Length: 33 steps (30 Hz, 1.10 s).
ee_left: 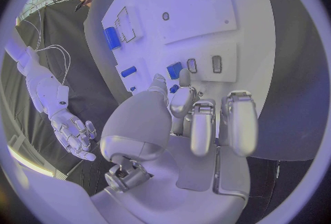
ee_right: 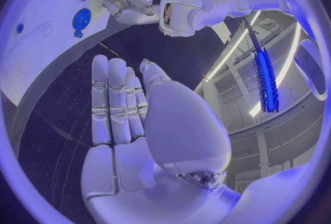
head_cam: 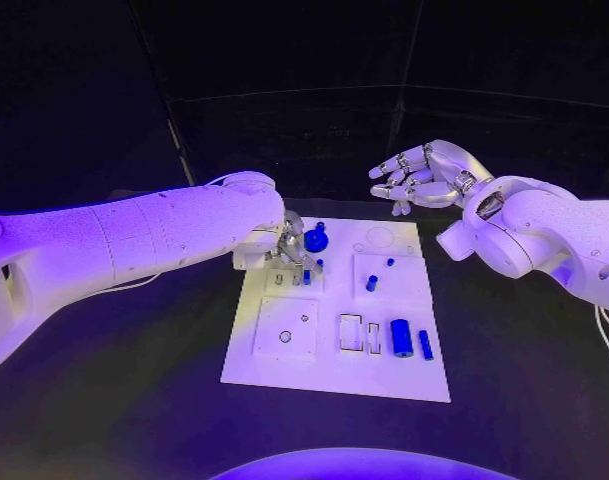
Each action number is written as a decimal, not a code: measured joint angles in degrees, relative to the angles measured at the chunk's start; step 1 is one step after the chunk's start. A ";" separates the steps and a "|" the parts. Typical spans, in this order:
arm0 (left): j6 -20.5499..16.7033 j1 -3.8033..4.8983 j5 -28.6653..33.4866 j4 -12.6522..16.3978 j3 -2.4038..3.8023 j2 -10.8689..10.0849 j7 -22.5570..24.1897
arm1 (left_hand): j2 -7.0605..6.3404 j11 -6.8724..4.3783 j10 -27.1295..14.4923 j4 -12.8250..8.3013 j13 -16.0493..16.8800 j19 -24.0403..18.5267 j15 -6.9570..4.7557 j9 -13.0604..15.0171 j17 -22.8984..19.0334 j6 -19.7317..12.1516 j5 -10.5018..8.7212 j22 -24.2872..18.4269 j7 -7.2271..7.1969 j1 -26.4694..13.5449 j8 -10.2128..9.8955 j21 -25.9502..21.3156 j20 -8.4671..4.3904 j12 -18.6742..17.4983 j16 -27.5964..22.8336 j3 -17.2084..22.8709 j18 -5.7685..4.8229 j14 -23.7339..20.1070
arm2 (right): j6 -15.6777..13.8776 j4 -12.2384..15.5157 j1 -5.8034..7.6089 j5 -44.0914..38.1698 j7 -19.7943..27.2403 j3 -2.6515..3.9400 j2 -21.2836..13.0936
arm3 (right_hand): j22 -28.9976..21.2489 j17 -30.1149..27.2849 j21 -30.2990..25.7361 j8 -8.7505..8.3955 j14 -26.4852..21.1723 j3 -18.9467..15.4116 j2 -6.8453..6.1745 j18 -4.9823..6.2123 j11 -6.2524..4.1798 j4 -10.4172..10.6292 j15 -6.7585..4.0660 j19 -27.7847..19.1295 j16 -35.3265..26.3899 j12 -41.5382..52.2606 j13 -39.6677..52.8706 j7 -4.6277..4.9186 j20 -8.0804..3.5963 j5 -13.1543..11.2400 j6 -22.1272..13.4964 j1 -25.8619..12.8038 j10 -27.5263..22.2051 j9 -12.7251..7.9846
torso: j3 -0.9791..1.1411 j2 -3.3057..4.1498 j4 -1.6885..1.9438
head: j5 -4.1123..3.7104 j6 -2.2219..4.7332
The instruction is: Assemble the parts on the task board
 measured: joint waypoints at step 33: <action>0.57 -0.52 -0.13 -0.36 0.03 0.03 -0.06 | 2.95 -0.01 -0.41 -3.86 -0.29 0.00 0.01 2.03 0.00 -1.23 0.00 -0.01 0.00 3.90 0.88 0.00 0.00 -0.24 0.00 3.07 0.00 0.00 | 0.38 -1.22 0.00 0.20 -0.39 -0.01 1.26 | 0.01 -0.67 0.01 0.42 0.00 0.31 0.00 0.00 -0.12 0.31 0.00 0.00 -0.50 0.22 -0.36 0.15 0.00 0.83 -0.26 0.00 -0.14 -0.01 | 0.02 -0.01 0.04 | -0.11 -0.23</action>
